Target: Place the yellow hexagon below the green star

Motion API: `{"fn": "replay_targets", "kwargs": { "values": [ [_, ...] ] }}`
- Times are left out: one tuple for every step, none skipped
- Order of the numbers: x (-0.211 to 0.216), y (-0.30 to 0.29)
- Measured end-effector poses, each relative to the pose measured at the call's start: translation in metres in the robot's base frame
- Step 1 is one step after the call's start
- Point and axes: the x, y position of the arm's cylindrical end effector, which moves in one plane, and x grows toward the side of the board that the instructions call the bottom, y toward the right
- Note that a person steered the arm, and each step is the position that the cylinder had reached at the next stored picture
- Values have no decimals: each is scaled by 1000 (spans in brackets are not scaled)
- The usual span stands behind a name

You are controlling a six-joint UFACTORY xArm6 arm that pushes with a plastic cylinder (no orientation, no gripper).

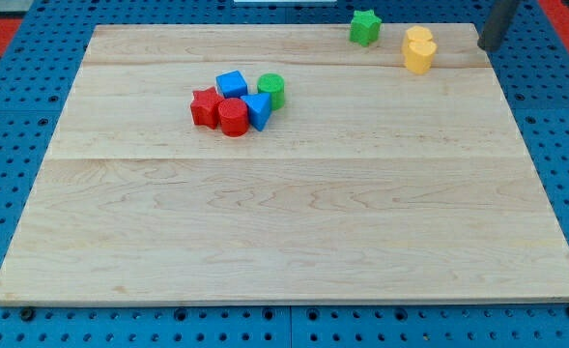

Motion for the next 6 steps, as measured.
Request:
{"fn": "replay_targets", "kwargs": {
  "values": [
    [-15,-29],
    [15,-92],
    [32,-141],
    [12,-109],
    [-7,-138],
    [-26,-152]
  ]
}}
